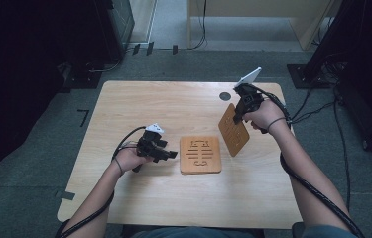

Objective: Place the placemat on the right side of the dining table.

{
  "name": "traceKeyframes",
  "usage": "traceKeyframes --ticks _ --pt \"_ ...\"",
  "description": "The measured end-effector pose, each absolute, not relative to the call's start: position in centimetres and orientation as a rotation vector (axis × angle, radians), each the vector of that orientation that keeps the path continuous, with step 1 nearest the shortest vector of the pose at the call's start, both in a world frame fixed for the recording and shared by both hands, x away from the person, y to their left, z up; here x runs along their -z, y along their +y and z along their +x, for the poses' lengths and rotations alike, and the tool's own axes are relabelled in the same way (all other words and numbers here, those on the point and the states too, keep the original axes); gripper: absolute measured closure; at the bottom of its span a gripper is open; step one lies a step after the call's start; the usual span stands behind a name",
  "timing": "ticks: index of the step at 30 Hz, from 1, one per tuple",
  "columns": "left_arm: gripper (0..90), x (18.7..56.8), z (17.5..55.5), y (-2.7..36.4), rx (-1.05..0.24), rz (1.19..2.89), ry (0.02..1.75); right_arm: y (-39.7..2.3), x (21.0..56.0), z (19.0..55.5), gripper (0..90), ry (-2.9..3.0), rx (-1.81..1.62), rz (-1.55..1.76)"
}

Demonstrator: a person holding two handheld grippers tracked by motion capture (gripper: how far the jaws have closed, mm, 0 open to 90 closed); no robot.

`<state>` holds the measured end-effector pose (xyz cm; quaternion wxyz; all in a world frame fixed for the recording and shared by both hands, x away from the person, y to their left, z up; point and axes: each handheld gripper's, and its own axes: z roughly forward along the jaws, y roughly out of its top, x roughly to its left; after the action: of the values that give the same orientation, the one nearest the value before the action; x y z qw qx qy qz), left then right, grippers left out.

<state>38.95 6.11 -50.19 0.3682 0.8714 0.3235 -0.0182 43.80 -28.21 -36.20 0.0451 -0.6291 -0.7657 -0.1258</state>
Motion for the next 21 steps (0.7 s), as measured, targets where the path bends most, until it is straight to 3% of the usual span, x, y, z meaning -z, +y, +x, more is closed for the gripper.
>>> traceKeyframes --ticks 21 --pt "23.3 50.3 38.8 6.1 0.011 2.258 0.79 -33.0 36.0 44.6 87.9 -2.201 0.43 -2.077"
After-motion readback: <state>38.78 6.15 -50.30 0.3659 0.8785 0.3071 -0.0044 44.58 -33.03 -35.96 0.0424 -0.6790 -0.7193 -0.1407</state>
